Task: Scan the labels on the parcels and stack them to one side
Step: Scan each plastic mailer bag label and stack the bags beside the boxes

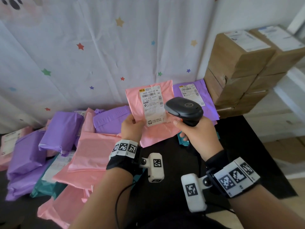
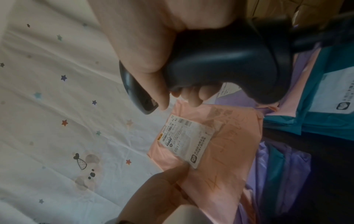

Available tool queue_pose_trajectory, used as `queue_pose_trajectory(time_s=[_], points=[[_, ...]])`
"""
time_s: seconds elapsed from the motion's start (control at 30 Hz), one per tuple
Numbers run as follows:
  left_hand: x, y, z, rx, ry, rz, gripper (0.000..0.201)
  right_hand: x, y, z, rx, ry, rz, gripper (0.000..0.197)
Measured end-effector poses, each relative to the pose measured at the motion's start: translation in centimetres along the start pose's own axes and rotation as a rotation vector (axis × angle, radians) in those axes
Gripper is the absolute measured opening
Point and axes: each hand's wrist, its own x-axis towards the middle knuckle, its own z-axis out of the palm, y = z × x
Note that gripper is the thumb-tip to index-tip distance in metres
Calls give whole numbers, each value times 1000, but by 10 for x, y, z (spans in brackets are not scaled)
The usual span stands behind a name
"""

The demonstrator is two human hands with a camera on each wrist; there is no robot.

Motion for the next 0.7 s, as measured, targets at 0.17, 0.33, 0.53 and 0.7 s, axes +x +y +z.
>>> queue_pose_trajectory(time_s=[0.17, 0.33, 0.53, 0.7], points=[[12, 19, 31, 33, -48, -25, 25, 7, 14, -21, -5, 87, 30, 16], [33, 46, 83, 112, -85, -12, 31, 22, 35, -51, -45, 177, 121, 25], [61, 60, 148, 180, -93, -30, 43, 36, 54, -85, -69, 219, 196, 25], [73, 58, 184, 166, -69, -65, 44, 47, 61, -103, -84, 216, 234, 22]])
